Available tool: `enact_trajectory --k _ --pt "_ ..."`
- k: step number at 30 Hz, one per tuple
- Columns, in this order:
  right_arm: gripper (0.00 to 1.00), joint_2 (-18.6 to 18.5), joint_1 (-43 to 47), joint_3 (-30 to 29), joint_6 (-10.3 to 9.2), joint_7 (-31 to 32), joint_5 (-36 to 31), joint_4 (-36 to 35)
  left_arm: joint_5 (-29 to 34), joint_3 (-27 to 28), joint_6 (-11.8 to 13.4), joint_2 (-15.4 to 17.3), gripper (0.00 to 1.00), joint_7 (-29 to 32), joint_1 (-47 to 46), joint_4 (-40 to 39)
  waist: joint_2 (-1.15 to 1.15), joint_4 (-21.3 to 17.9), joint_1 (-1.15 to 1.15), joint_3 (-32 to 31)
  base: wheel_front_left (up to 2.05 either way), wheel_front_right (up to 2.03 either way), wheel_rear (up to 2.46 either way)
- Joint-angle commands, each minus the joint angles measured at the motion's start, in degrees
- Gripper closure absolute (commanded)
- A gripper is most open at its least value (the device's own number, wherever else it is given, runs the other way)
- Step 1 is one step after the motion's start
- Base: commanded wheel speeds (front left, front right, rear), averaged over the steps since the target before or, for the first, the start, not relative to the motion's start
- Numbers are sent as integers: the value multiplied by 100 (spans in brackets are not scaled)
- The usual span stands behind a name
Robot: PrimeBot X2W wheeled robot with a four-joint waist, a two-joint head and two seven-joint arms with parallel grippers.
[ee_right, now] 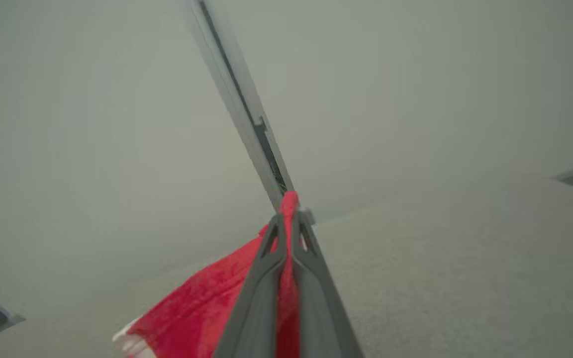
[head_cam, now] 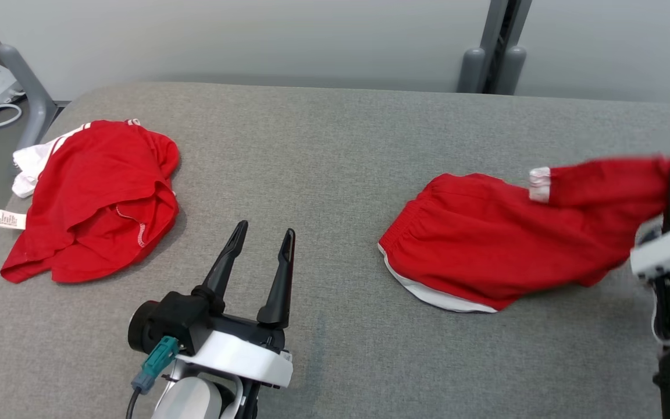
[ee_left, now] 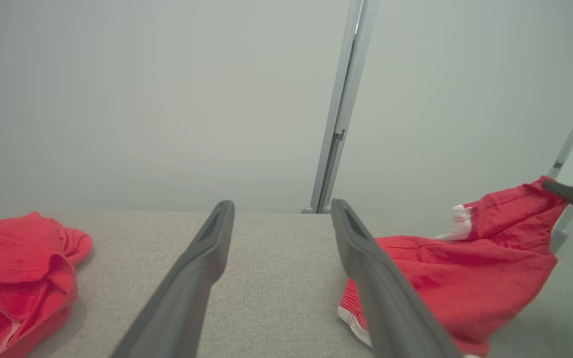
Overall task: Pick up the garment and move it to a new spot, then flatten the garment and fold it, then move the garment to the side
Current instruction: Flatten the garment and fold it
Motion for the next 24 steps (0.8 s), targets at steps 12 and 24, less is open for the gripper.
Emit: enact_trajectory --k 12,24 --pt "0 186 42 -779 -1 -113 -782 776 166 164 -108 20 0 -3 -52 39 0 -565 0 -54 0 0 0" --pt "0 184 1215 1771 -2 -364 -83 -1413 84 293 -42 20 0 -3 -135 17 0 -1174 0 -160 0 0 0"
